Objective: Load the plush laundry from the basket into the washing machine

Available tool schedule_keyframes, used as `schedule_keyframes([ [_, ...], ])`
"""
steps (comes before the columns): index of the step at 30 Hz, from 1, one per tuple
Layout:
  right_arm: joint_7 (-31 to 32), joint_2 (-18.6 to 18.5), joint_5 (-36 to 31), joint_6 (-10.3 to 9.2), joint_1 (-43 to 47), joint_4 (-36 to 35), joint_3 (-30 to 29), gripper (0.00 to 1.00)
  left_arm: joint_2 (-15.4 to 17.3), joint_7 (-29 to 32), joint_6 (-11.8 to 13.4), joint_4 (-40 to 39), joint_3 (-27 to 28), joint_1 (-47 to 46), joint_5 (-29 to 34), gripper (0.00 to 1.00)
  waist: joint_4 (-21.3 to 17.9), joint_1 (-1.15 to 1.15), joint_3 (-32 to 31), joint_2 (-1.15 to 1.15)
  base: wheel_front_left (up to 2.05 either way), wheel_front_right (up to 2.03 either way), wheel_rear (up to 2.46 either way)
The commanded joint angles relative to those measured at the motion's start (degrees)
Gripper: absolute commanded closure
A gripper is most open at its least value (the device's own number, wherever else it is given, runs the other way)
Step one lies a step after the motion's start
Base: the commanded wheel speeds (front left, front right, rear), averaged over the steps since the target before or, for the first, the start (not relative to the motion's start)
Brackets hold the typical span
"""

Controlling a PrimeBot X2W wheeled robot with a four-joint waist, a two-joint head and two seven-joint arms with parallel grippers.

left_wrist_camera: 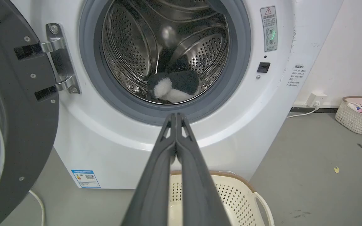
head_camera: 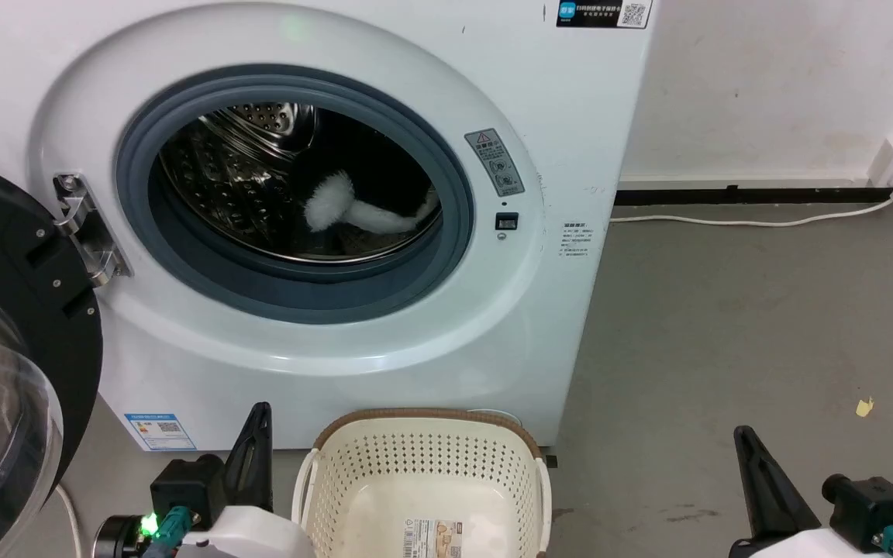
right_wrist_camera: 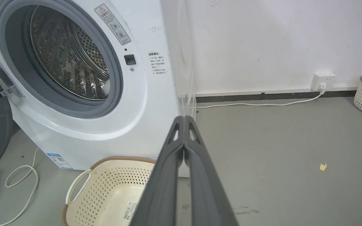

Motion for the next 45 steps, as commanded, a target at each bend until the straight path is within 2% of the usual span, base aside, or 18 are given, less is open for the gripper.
schedule_keyframes([
  [1, 0.23, 0.05, -0.67, -0.02, -0.85, -0.37, 0.11, 1.0, -0.35, 0.43, -0.19, -0.49, 0.29, -0.01, 0.75, 1.0, -0.07, 0.0, 0.03, 0.0, 0.0, 0.0, 0.0],
  [45, 3.81, 0.11, -6.0, -0.03, -3.4, -2.1, 0.7, 1.0, -2.66, 5.11, -1.64, -4.03, 3.97, -0.01, 6.69, 1.0, -2.65, 0.0, 1.04, 0.0, 0.0, 0.0, 0.0],
])
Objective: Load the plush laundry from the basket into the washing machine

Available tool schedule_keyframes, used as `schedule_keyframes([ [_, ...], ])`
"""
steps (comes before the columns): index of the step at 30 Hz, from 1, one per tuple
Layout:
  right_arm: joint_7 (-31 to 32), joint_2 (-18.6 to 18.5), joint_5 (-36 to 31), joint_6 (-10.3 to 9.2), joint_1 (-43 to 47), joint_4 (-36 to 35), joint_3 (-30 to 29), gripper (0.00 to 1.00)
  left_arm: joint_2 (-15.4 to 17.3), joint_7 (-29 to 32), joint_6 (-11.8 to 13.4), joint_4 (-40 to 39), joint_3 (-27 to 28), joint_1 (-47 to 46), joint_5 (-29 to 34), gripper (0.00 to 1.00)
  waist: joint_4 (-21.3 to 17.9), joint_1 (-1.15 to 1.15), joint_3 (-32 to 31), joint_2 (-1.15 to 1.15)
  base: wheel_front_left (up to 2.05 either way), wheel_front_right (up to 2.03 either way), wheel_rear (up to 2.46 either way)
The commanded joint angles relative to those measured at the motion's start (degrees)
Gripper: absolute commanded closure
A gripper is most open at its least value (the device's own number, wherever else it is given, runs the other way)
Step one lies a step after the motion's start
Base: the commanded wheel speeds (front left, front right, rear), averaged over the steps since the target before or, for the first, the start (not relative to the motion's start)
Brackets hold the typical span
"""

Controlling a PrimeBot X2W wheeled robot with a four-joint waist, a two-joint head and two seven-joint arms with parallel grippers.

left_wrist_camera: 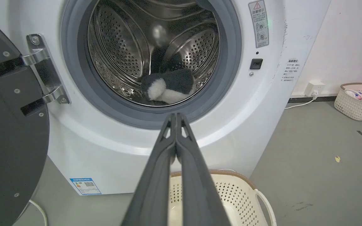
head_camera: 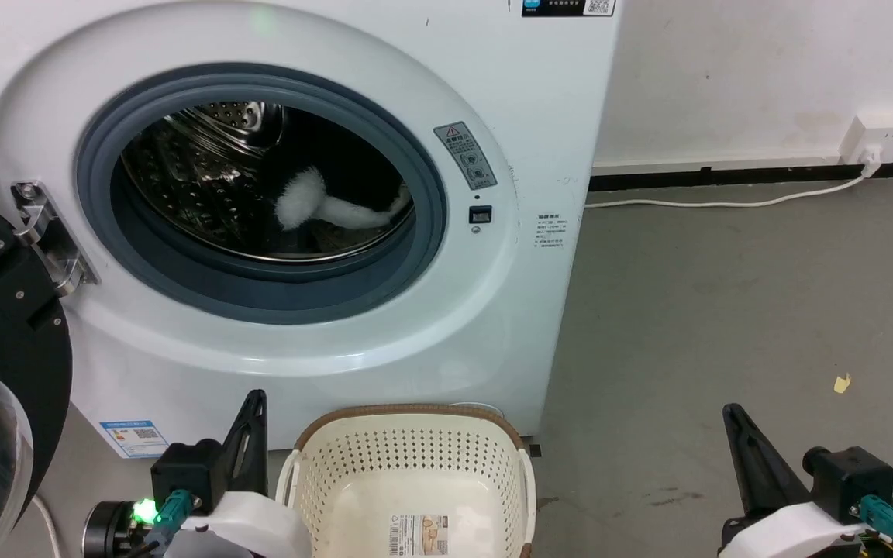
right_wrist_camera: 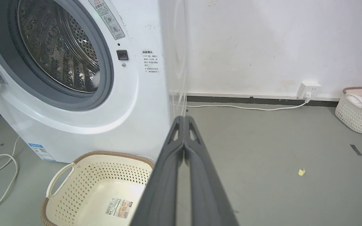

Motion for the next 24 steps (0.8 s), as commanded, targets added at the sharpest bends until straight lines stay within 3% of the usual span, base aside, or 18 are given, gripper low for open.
schedule_keyframes([
  [1, 0.18, 0.11, -0.6, -0.03, -0.87, -0.39, 0.12, 1.0, -0.14, 0.65, -0.32, -0.57, 0.3, -0.01, 0.76, 1.0, -0.1, -0.01, 0.04, 0.0, 0.0, 0.0, 0.0],
  [24, 2.05, 0.13, -3.39, -0.04, -2.2, -1.3, 0.43, 1.0, -1.34, 3.1, -1.08, -2.42, 2.22, -0.02, 3.87, 1.0, -1.44, -0.01, 0.57, 0.0, 0.0, 0.0, 0.0],
])
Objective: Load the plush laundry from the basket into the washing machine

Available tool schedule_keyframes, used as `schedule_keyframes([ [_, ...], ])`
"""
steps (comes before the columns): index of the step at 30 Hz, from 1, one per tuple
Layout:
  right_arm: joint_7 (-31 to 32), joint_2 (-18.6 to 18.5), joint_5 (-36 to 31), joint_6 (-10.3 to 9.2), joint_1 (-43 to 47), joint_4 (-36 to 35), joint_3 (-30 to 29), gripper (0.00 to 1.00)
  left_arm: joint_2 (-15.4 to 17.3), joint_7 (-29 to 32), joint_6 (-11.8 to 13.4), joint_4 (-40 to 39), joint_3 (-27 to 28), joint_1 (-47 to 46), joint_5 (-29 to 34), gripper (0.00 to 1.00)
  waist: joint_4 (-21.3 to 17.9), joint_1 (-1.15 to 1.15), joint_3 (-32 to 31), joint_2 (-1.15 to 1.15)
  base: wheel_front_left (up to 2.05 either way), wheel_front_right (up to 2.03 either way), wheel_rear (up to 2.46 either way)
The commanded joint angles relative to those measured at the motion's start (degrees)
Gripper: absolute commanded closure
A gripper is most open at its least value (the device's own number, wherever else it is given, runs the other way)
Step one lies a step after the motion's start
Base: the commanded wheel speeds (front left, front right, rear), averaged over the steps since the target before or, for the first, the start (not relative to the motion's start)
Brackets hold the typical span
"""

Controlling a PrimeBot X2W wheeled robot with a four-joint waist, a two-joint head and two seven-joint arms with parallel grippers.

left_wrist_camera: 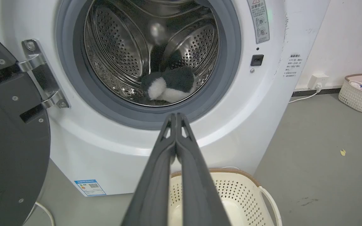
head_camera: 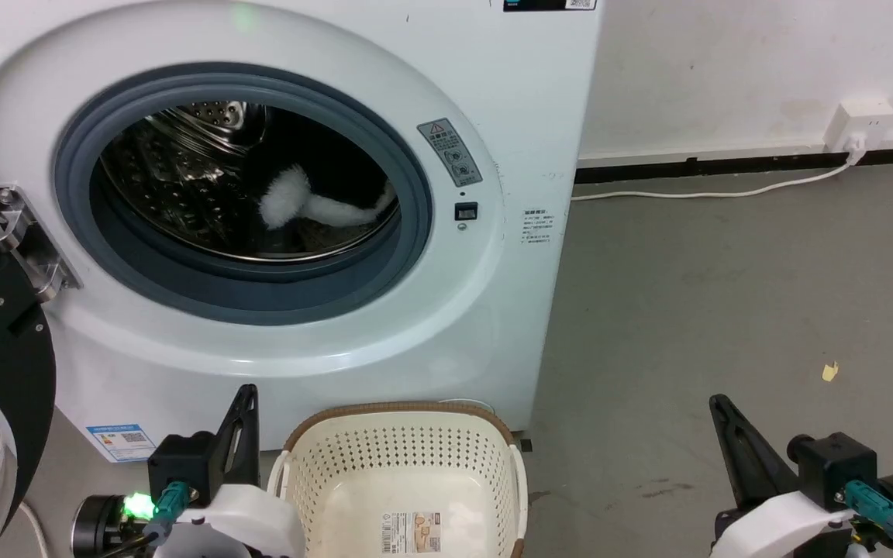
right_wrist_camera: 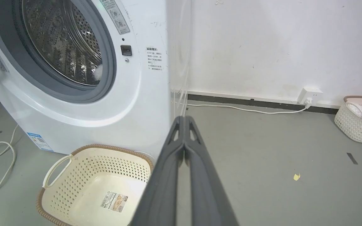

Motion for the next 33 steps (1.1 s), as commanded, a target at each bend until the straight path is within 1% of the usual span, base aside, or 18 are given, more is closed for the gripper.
schedule_keyframes([
  [1, 0.25, 0.14, -0.58, -0.04, -1.01, -0.53, 0.09, 1.0, -0.45, 0.3, -0.43, -0.53, 0.33, -0.02, 0.85, 1.0, -0.12, 0.0, 0.05, 0.0, 0.0, 0.0, 0.0],
  [13, 1.21, 0.15, -2.02, -0.04, -1.7, -0.99, 0.25, 1.0, -1.07, 1.57, -0.82, -1.49, 1.32, -0.02, 2.46, 1.0, -0.81, 0.0, 0.32, 0.0, 0.0, 0.0, 0.0],
  [33, 1.21, 0.15, -2.02, -0.04, -1.7, -0.99, 0.25, 1.0, -1.07, 1.57, -0.82, -1.49, 1.32, -0.02, 2.46, 1.0, -0.81, 0.0, 0.32, 0.0, 0.0, 0.0, 0.0],
])
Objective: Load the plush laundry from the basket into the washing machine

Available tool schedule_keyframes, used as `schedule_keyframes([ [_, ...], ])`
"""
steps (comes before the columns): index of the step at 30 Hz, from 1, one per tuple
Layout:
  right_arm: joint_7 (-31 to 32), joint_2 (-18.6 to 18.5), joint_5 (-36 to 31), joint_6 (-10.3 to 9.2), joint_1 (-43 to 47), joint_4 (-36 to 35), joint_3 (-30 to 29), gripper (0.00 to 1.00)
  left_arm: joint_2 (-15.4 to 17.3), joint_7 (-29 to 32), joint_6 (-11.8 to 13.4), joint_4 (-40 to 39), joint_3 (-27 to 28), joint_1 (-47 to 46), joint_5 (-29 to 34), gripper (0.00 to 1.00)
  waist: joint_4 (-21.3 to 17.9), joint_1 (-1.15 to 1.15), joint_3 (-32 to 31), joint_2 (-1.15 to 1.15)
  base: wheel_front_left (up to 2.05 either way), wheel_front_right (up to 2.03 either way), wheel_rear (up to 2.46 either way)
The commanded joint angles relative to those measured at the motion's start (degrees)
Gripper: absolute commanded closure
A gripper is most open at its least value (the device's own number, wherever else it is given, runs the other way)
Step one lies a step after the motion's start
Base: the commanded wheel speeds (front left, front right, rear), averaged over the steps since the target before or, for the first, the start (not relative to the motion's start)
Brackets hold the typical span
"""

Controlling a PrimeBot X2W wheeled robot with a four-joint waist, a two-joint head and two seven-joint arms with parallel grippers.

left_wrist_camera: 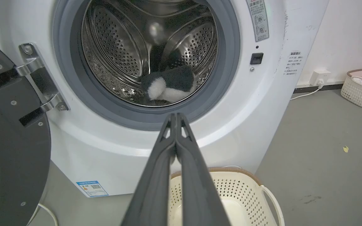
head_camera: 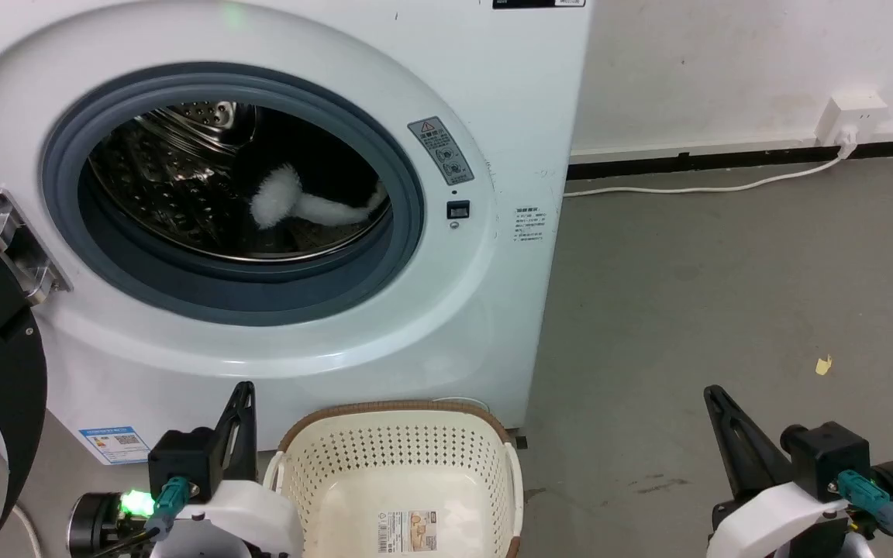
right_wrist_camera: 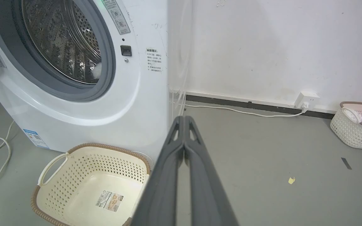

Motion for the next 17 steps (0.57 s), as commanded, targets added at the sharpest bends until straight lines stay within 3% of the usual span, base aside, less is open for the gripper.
schedule_keyframes([
  [1, 0.04, 0.15, -0.43, -0.05, -0.65, -0.25, -0.02, 1.0, 0.0, 0.02, -0.31, -0.28, 0.04, -0.02, 0.09, 1.0, 0.0, 0.0, 0.0, 0.0, 0.0, 0.0, 0.0],
  [17, 0.04, 0.15, -0.43, -0.05, -0.65, -0.25, -0.02, 1.0, 0.0, 0.02, -0.31, -0.28, 0.04, -0.02, 0.09, 1.0, 0.0, 0.0, 0.0, 0.0, 0.0, 0.0, 0.0],
])
